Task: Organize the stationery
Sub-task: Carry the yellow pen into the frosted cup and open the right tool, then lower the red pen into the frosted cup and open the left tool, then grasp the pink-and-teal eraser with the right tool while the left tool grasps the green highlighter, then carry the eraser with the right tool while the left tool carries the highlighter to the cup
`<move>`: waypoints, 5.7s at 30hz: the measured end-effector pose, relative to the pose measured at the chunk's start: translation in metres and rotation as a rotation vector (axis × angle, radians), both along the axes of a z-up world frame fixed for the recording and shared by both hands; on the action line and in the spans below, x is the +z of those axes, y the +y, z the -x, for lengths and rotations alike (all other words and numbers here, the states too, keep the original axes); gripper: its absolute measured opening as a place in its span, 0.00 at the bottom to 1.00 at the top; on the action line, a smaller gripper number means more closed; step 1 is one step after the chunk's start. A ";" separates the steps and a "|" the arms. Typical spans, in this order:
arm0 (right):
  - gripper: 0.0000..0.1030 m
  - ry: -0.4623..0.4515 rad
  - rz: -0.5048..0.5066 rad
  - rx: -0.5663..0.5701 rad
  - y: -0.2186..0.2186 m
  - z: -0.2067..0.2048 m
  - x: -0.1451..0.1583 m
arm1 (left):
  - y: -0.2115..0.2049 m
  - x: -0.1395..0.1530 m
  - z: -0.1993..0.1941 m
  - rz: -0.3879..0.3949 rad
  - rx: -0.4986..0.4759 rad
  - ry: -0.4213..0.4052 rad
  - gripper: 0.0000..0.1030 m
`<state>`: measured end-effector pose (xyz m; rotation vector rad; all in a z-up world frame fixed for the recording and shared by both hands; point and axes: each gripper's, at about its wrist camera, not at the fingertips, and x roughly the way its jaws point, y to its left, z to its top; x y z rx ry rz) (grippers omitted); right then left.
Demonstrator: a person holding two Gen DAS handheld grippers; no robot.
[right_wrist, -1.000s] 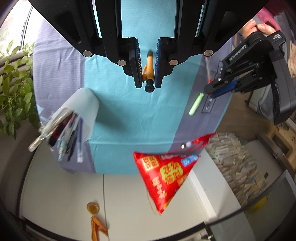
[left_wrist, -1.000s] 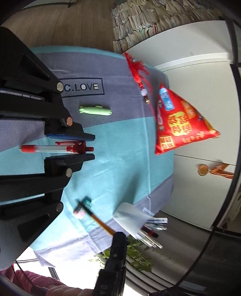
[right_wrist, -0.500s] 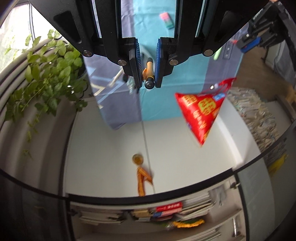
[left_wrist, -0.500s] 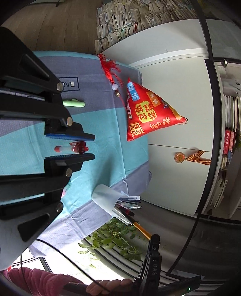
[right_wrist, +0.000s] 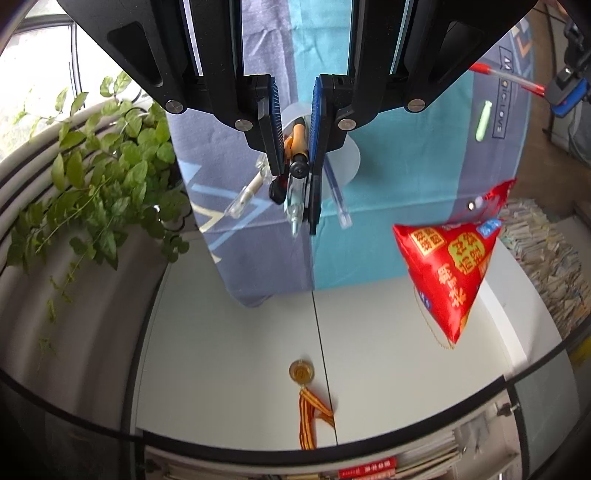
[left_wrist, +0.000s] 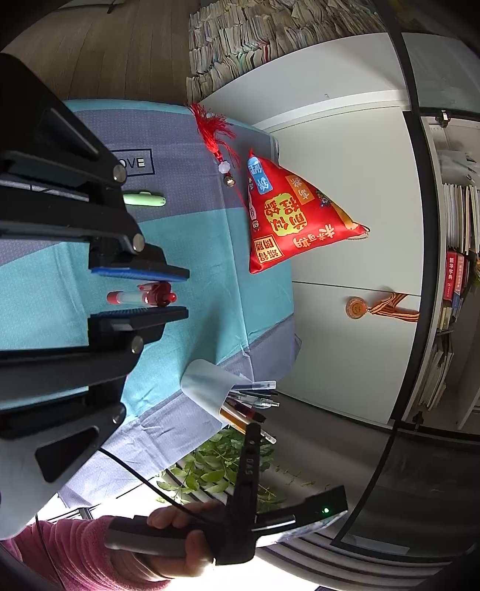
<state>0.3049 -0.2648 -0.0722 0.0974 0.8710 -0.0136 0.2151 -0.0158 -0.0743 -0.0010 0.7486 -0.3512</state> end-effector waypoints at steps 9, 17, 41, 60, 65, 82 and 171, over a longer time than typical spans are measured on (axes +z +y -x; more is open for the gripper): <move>0.14 0.045 -0.088 -0.020 -0.018 0.007 -0.013 | -0.015 0.006 -0.001 -0.014 -0.029 -0.007 0.11; 0.30 -0.061 -0.113 -0.052 -0.034 0.052 -0.010 | -0.049 0.021 -0.011 -0.028 -0.077 -0.033 0.11; 0.30 0.030 -0.042 -0.094 -0.077 0.095 -0.066 | -0.174 0.033 -0.082 -0.131 -0.175 -0.111 0.11; 0.30 0.060 -0.040 -0.056 -0.070 0.088 -0.074 | -0.171 -0.010 -0.087 -0.193 -0.170 -0.010 0.15; 0.30 0.058 -0.025 -0.034 -0.064 0.088 -0.073 | -0.142 0.003 -0.071 -0.171 -0.127 -0.070 0.37; 0.30 0.127 0.069 0.114 0.004 0.076 -0.086 | 0.039 -0.063 -0.068 -0.221 0.282 0.079 0.43; 0.20 -0.031 -0.123 0.045 -0.054 0.082 -0.049 | -0.164 -0.002 -0.100 0.127 -0.254 0.058 0.11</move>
